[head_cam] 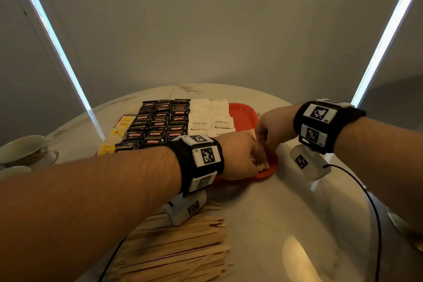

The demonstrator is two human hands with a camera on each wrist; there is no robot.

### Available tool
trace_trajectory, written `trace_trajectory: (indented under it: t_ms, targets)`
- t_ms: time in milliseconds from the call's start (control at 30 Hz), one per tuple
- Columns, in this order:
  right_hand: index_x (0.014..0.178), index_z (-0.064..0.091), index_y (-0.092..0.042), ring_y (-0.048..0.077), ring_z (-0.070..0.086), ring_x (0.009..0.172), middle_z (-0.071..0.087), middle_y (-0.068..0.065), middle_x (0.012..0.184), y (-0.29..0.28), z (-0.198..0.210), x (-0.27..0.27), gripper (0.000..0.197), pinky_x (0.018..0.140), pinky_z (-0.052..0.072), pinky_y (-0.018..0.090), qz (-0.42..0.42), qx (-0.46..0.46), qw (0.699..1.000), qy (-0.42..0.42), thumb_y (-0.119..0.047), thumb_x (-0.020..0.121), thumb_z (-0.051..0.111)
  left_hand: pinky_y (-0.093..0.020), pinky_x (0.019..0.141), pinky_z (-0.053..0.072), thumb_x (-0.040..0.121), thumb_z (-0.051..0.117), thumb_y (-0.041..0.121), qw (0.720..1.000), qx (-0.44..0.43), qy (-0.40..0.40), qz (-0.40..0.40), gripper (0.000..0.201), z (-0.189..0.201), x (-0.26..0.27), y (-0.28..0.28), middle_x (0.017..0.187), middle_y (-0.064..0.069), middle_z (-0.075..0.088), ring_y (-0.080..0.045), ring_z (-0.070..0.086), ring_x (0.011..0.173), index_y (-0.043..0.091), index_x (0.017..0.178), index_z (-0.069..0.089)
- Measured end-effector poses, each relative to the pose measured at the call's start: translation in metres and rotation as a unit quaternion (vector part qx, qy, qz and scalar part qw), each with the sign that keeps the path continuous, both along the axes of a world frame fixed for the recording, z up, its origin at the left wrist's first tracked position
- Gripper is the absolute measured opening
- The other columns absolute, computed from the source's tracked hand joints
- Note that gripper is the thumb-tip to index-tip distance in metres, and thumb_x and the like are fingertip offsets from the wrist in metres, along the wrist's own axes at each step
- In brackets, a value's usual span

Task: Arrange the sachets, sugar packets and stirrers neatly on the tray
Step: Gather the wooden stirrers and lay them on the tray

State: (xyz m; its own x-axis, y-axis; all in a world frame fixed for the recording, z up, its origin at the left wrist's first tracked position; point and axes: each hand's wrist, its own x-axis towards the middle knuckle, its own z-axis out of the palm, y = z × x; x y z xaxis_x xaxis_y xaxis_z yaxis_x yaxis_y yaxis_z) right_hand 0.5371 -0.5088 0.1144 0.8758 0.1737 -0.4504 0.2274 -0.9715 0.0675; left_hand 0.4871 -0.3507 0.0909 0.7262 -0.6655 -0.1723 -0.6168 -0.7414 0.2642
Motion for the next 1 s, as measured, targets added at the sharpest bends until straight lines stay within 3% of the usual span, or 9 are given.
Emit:
trace_trajectory:
  t_ms: [133, 233, 300, 400, 500, 700, 833, 933, 1000]
  targets:
    - [0.092, 0.070, -0.027, 0.008, 0.056, 0.079, 0.066, -0.007, 0.089, 0.002, -0.004, 0.001, 0.007, 0.069, 0.044, 0.024, -0.001, 0.000, 0.999, -0.034, -0.030, 0.088, 0.074, -0.024, 0.095, 0.040, 0.098, 0.063, 0.031, 1.000, 0.002, -0.006, -0.004, 0.036, -0.001, 0.001, -0.002, 0.140, 0.008, 0.062, -0.014, 0.057, 0.125, 0.029, 0.134, 0.069]
    - [0.099, 0.071, -0.027, 0.011, 0.060, 0.087, 0.070, -0.005, 0.102, 0.002, -0.001, 0.008, 0.008, 0.076, 0.048, 0.028, -0.023, 0.062, 0.992, -0.106, -0.027, 0.092, 0.067, -0.023, 0.092, 0.040, 0.097, 0.064, 0.031, 1.000, -0.011, -0.019, 0.020, 0.036, -0.002, 0.002, 0.003, 0.138, 0.010, 0.062, -0.013, 0.058, 0.123, 0.030, 0.132, 0.070]
    - [0.114, 0.071, -0.028, 0.013, 0.060, 0.101, 0.068, -0.007, 0.117, 0.004, 0.001, 0.015, 0.022, 0.087, 0.048, 0.030, -0.030, 0.091, 0.987, -0.127, -0.023, 0.096, 0.060, -0.023, 0.090, 0.044, 0.096, 0.064, 0.030, 0.999, -0.016, -0.017, 0.035, 0.035, -0.002, 0.003, 0.007, 0.134, 0.010, 0.064, -0.013, 0.059, 0.121, 0.031, 0.130, 0.071]
    - [0.137, 0.062, -0.030, 0.018, 0.054, 0.127, 0.059, -0.006, 0.141, 0.012, 0.002, 0.023, 0.039, 0.105, 0.043, 0.034, -0.014, 0.051, 0.994, -0.099, -0.019, 0.101, 0.051, -0.027, 0.095, 0.049, 0.096, 0.064, 0.030, 0.999, 0.003, -0.010, 0.038, 0.034, -0.002, 0.005, 0.011, 0.132, 0.010, 0.064, -0.013, 0.059, 0.120, 0.030, 0.129, 0.072]
    - [0.144, 0.056, -0.032, 0.017, 0.046, 0.137, 0.052, -0.006, 0.150, 0.020, 0.000, 0.024, 0.054, 0.110, 0.038, 0.035, 0.001, 0.020, 0.998, -0.060, -0.007, 0.098, 0.044, -0.030, 0.097, 0.052, 0.097, 0.063, 0.031, 0.999, 0.014, -0.009, 0.038, 0.034, -0.004, 0.006, 0.012, 0.132, 0.008, 0.065, -0.013, 0.060, 0.119, 0.030, 0.130, 0.071]
    - [0.143, 0.056, -0.030, 0.017, 0.048, 0.134, 0.054, -0.005, 0.148, 0.027, -0.001, 0.015, 0.055, 0.109, 0.040, 0.034, 0.006, 0.035, 0.998, -0.060, -0.005, 0.097, 0.044, -0.028, 0.094, 0.050, 0.098, 0.063, 0.031, 0.999, 0.010, -0.019, 0.037, 0.035, -0.005, 0.007, 0.013, 0.135, 0.007, 0.064, -0.014, 0.059, 0.122, 0.028, 0.132, 0.070]
    - [0.138, 0.060, -0.028, 0.018, 0.057, 0.120, 0.061, -0.003, 0.138, 0.029, 0.010, 0.005, 0.041, 0.094, 0.045, 0.030, -0.019, 0.100, 0.984, -0.147, -0.022, 0.098, 0.056, -0.019, 0.070, 0.043, 0.098, 0.063, 0.029, 0.996, -0.064, -0.022, 0.063, 0.031, 0.011, -0.009, 0.031, 0.129, 0.010, 0.066, -0.008, 0.059, 0.096, 0.030, 0.129, 0.070]
    - [0.122, 0.067, -0.034, 0.012, 0.060, 0.105, 0.066, -0.008, 0.123, 0.046, 0.026, -0.022, 0.027, 0.090, 0.049, 0.031, -0.014, 0.164, 0.969, -0.185, -0.027, 0.097, 0.060, -0.018, 0.073, 0.047, 0.098, 0.065, 0.031, 0.988, -0.115, -0.028, 0.099, 0.024, 0.029, -0.033, 0.068, 0.118, 0.017, 0.067, 0.001, 0.059, 0.089, 0.035, 0.120, 0.071]
    - [0.112, 0.067, -0.038, 0.005, 0.059, 0.097, 0.067, -0.013, 0.112, 0.066, 0.034, -0.052, 0.017, 0.091, 0.051, 0.031, 0.037, 0.179, 0.971, -0.155, -0.035, 0.096, 0.063, -0.021, 0.076, 0.051, 0.097, 0.066, 0.034, 0.985, -0.124, -0.026, 0.122, 0.015, 0.034, -0.056, 0.100, 0.106, 0.017, 0.066, 0.000, 0.061, 0.090, 0.036, 0.111, 0.071]
